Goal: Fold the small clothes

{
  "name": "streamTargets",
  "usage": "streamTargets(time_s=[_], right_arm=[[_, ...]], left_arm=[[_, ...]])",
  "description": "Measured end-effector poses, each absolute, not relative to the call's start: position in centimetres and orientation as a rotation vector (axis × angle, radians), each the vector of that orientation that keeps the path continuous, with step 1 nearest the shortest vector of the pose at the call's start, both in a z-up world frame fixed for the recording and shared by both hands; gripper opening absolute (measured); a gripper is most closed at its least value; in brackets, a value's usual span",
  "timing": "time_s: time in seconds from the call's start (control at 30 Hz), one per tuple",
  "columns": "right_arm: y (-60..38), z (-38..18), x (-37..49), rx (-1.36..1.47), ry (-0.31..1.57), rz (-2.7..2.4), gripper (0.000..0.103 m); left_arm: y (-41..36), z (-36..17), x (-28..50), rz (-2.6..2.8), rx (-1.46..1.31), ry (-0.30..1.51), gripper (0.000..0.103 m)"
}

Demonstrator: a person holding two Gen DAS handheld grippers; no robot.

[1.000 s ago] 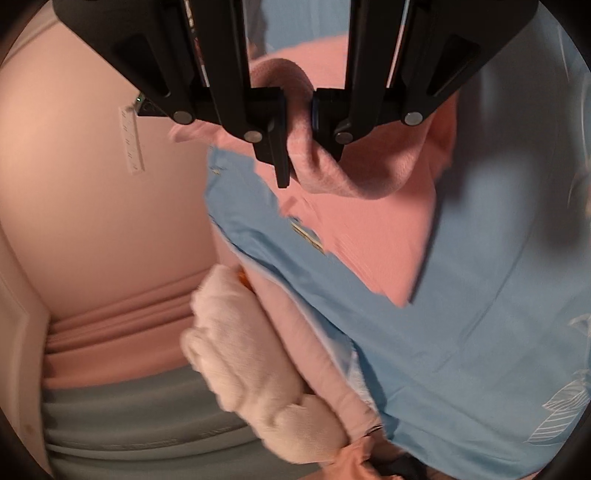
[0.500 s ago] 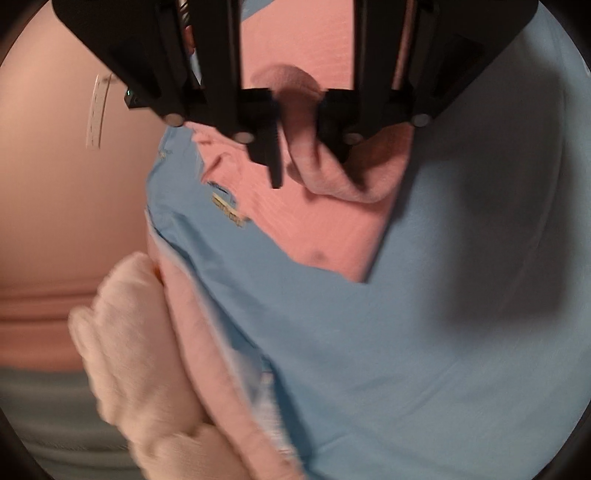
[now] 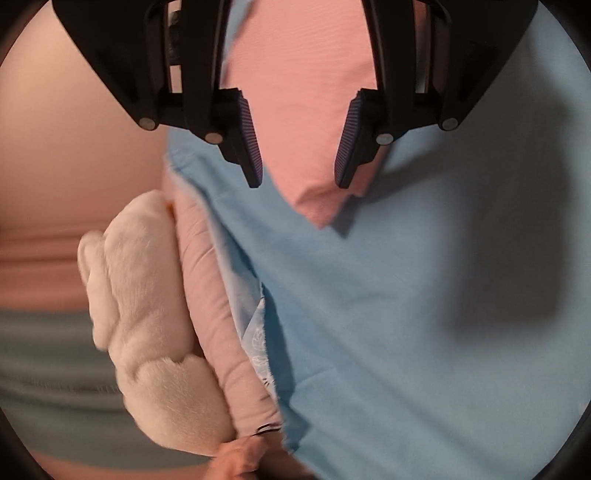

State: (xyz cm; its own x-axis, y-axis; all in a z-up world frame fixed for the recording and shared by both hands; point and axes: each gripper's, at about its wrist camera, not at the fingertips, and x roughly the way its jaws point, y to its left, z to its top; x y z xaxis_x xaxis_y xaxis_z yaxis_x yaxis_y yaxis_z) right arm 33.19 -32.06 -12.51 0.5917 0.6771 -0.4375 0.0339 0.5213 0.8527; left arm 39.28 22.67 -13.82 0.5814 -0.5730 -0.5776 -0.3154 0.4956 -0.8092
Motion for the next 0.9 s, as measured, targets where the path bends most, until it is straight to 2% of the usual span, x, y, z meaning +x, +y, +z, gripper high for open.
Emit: streamTargets(time_s=[0.07, 0.3, 0.47, 0.67, 0.73, 0.8, 0.83, 0.87, 0.9], right_arm=[[-32.0, -11.8, 31.6, 0.846, 0.879, 0.442, 0.031], [-31.3, -10.9, 23.9, 0.408, 0.929, 0.344, 0.031], [-30.6, -10.6, 20.7, 0.351, 0.945, 0.324, 0.031], [-31.3, -11.1, 18.7, 0.331, 0.962, 0.297, 0.031], [-30.0, -10.9, 19.2, 0.298, 0.959, 0.3, 0.031], [-29.2, -11.2, 19.9, 0.269, 0.977, 0.296, 0.031], [-28.9, -11.5, 20.2, 0.273, 0.989, 0.304, 0.025], [-28.7, -11.7, 20.2, 0.269, 0.99, 0.307, 0.019], [-28.7, -11.6, 20.0, 0.27, 0.982, 0.312, 0.007]], left_arm=[[22.6, -13.0, 38.0, -0.19, -0.951, 0.998, 0.043], [21.8, -13.8, 30.1, -0.235, -0.688, 1.024, 0.043], [19.8, -15.9, 26.2, -0.276, -0.639, 1.075, 0.042], [17.9, -15.3, 24.3, -0.312, -0.566, 1.046, 0.041], [16.9, -15.1, 24.5, -0.32, -0.547, 1.048, 0.034], [15.9, -14.9, 24.8, -0.322, -0.488, 1.052, 0.016], [15.7, -15.0, 24.8, -0.328, -0.476, 1.059, 0.002], [15.6, -15.1, 24.9, -0.334, -0.477, 1.072, 0.003], [15.6, -15.1, 24.9, -0.332, -0.479, 1.072, 0.002]])
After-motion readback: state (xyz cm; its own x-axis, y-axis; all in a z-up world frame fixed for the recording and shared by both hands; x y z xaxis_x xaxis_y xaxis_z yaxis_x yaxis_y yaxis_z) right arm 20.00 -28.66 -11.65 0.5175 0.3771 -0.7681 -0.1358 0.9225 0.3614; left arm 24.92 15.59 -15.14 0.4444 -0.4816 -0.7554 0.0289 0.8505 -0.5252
